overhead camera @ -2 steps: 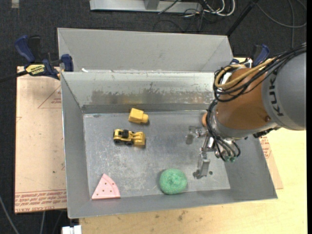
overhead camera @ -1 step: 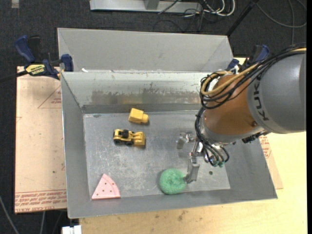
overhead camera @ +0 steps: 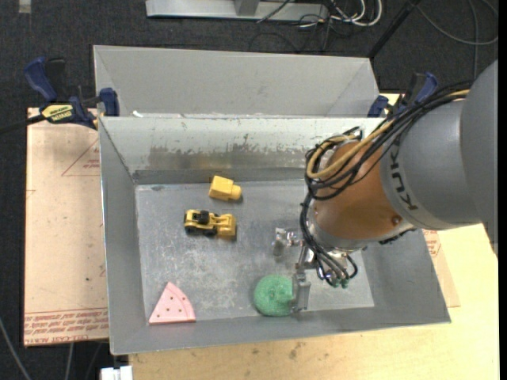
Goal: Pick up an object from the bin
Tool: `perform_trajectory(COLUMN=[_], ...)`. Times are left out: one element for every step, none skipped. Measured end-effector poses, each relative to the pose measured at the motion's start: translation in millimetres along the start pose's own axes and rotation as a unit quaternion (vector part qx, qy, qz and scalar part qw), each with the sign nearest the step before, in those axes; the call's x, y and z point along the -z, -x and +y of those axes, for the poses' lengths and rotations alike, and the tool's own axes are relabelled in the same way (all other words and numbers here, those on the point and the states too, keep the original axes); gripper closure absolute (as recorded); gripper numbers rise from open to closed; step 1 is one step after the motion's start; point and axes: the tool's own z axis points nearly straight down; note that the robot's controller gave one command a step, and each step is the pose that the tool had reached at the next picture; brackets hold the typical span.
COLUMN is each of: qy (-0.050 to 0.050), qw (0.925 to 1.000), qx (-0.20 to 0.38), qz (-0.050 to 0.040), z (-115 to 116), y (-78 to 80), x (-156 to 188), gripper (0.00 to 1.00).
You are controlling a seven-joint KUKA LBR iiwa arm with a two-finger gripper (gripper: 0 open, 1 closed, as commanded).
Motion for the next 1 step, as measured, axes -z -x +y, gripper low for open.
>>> perform_trajectory(qy=[0.002], qw=[0.9982], qx=[0.060], qz=[0.0011], z=[25.7], y=[-6.2], x=[-14.9], gripper=[0.00])
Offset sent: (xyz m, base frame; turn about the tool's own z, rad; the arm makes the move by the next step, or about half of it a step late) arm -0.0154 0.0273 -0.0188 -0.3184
